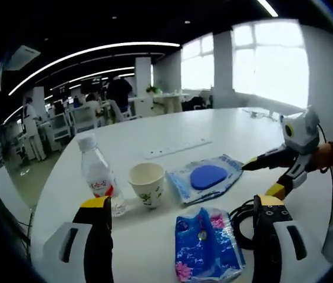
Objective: Arrange the tabletop items into an orderly group along one side of the table until the central work area is clear of visible clutter.
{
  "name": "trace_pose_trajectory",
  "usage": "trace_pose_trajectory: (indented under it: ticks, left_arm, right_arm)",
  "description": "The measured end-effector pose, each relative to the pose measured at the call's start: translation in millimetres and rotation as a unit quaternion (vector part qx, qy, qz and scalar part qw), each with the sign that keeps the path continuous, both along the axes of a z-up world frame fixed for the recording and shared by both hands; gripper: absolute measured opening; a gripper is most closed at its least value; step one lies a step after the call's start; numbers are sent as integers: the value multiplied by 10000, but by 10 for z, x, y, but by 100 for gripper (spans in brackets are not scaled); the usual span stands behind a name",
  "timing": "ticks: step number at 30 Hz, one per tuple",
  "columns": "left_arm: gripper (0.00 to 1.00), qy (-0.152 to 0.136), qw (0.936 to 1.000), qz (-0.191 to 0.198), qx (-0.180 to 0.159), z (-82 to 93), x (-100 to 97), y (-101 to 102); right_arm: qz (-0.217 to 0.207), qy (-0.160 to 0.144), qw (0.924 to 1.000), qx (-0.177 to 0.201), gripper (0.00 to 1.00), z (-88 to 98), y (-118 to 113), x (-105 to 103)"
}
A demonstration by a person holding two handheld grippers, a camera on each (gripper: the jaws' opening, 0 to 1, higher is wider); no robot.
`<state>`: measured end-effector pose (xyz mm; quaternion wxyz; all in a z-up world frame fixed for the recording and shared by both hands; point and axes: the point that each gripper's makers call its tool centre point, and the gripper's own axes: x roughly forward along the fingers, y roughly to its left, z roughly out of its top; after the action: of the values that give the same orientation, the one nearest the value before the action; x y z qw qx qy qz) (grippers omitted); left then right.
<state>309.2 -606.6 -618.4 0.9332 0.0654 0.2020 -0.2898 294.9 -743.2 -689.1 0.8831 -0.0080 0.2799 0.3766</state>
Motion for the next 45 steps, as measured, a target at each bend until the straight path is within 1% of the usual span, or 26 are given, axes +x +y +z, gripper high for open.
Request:
trace_pose_trajectory:
  ticks: [2,3,4,5,8,10,12,15,17,19,21,28,29,31,33,36,38,41,43,45]
  left_arm:
    - [100,5,10000,31,-34,22,-18,47]
    - [100,16,9999,58,-134,37,-31,68]
    - [100,46,9999,69,-138,30,-39,84]
    - [100,118,9998,96,-101,13,-53,108]
    - [100,43,9999,121,-9,35,-96,171]
    - [100,36,9999,122,40,40,-130,204]
    - [100,17,9999,112,91,38,-164,228]
    - [100,19,9997,159,178,16,-215,281]
    - [100,81,9996,238,163,-15,-234,327]
    - [97,108,9993,328,135,-40,-261,349]
    - [96,114,9992,356,158,-84,-300,356]
    - [90,329,9976,592,114,-290,-448,356]
    - [90,437,9966,688,106,-358,-479,357]
    - [89,650,9958,641,27,-462,-548,298]
    - [87,726,9944,766,-50,-524,-584,289]
    - [85,755,9927,939,13,-591,-627,306]
    - [84,786,9918,1003,-64,-630,-670,288]
    - [82,961,9907,966,-71,-738,-737,243]
    - [81,1000,9901,982,-50,-771,-766,226]
    - [77,1018,9893,1036,-117,-782,-810,196]
  right_arm:
    - [82,-8,10000,-23,80,-25,55,1]
    - [154,-22,9999,-26,77,-35,93,-3]
    - [222,-57,9997,-34,74,-34,122,-7]
    - [282,-107,9995,-60,71,-39,156,-4]
    - [397,-204,9990,-43,66,-39,256,14]
    - [481,-255,9985,-63,60,-51,308,27]
    - [571,-250,9980,-48,55,-82,386,33]
    - [634,-216,9977,-68,52,-134,454,30]
    - [687,-204,9974,-81,49,-165,499,29]
    - [720,-198,9972,-87,46,-185,526,29]
    - [763,-194,9969,-91,45,-207,560,28]
    - [824,-211,9963,-129,39,-250,606,49]
    - [816,-207,9964,-142,38,-259,606,54]
    - [817,-195,9964,-150,36,-274,609,56]
    - [832,-178,9962,-170,34,-299,618,52]
    - [858,-152,9960,-218,32,-332,626,40]
    - [885,-158,9956,-278,31,-354,627,32]
    - [903,-136,9953,-330,29,-382,632,16]
    - [896,-135,9953,-338,29,-386,636,12]
    - [878,-126,9953,-393,29,-402,632,13]
